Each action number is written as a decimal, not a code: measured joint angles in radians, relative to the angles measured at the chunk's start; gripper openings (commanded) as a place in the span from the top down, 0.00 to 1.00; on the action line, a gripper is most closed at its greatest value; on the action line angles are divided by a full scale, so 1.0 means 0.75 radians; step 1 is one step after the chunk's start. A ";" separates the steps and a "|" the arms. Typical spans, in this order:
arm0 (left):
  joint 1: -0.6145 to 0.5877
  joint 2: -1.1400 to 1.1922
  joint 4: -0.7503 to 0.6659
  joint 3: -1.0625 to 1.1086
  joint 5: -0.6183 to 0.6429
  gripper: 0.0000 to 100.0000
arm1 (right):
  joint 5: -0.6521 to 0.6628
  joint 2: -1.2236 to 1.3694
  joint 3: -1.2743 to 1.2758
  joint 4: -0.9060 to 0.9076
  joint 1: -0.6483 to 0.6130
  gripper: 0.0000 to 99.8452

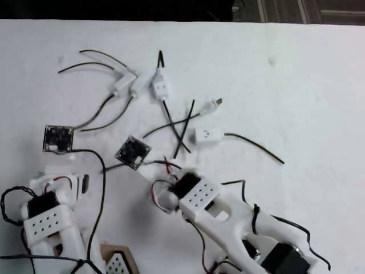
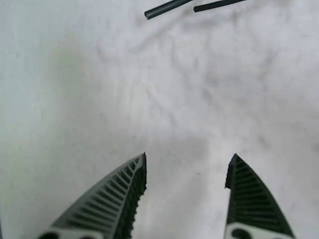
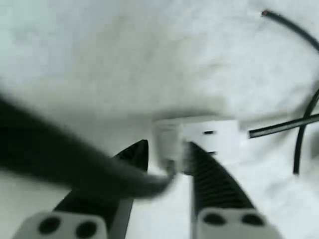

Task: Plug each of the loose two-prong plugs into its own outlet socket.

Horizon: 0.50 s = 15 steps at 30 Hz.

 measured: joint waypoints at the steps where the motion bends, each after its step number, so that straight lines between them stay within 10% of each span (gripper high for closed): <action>1: 0.000 0.000 0.000 0.000 0.000 0.74 | 0.023 0.002 0.000 -0.020 0.008 0.98; 15: 0.000 0.000 0.000 0.000 0.000 0.74 | 0.113 -0.016 -0.276 -0.012 0.190 0.98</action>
